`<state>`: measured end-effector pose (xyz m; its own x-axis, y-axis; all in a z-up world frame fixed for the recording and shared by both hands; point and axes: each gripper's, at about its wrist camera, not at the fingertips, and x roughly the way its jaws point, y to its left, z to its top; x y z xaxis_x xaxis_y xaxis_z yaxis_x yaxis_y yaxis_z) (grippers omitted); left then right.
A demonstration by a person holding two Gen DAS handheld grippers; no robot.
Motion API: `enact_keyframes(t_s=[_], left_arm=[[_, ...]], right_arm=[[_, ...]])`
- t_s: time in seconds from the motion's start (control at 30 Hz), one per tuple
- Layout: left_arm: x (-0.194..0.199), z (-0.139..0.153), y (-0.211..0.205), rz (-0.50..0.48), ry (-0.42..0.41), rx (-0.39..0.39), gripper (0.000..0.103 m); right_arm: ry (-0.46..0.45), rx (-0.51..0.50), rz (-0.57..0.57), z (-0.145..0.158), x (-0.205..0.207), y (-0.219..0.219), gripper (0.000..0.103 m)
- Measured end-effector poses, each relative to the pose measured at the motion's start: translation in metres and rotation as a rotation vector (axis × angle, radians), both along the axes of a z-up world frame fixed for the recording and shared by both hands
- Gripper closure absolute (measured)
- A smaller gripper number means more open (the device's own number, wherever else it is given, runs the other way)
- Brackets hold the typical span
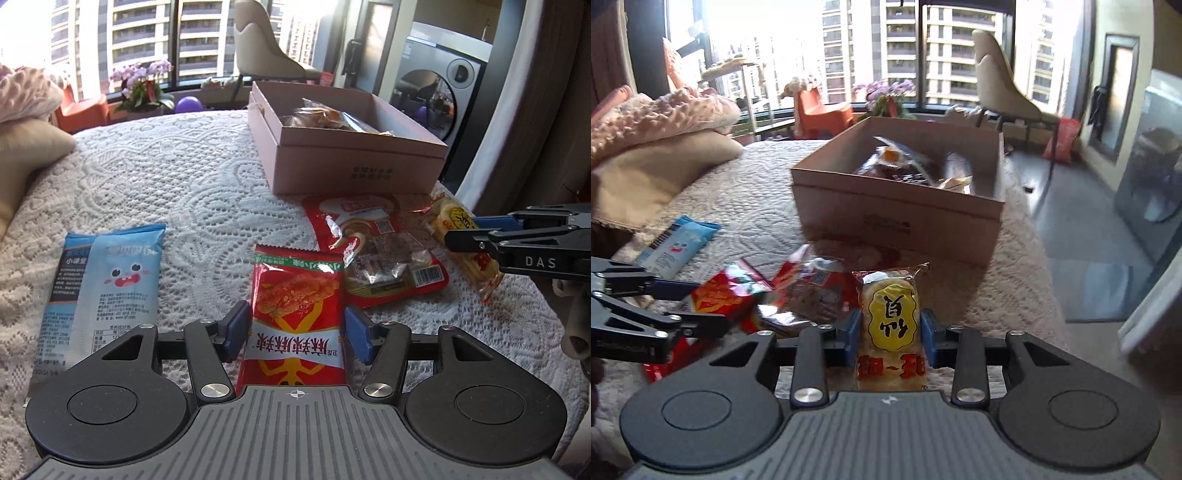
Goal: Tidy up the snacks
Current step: 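Grasp the red spicy-strip packet with the left gripper while the right grasps the yellow rice-cracker packet, then carry both packets into the pink box and open both grippers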
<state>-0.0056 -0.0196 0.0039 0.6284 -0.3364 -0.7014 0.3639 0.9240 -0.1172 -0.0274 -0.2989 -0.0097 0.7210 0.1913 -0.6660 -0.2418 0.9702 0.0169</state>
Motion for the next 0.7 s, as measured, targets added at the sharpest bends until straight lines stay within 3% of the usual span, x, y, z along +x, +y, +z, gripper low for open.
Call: enact_keyframes(t_s=[0.17,0.3,0.43,0.5,0.57,0.63,0.7], left_arm=[[-0.003,-0.001,-0.003,0.009,-0.014,0.010,0.041],[-0.003,0.000,-0.003,0.021,0.004,0.006,0.042],[-0.006,0.001,-0.004,-0.019,-0.007,0.048,0.043],[-0.006,0.004,0.001,0.009,0.002,0.021,0.051],[-0.005,0.015,0.007,0.009,-0.008,-0.042,0.051],[0.001,0.042,0.010,-0.009,-0.063,-0.117,0.051],[0.013,0.082,0.008,-0.035,-0.174,-0.163,0.051]], right_arm=[[0.021,-0.006,-0.024,-0.011,0.005,-0.002,0.069],[0.037,-0.005,-0.037,-0.021,0.010,-0.004,0.063],[0.020,-0.023,-0.032,-0.020,0.007,-0.006,0.066],[-0.009,-0.040,-0.026,-0.014,0.001,-0.008,0.068],[-0.032,-0.017,-0.022,-0.005,-0.004,-0.014,0.069],[-0.070,0.016,-0.029,0.012,-0.008,-0.022,0.069],[-0.157,0.059,-0.027,0.044,-0.011,-0.033,0.069]])
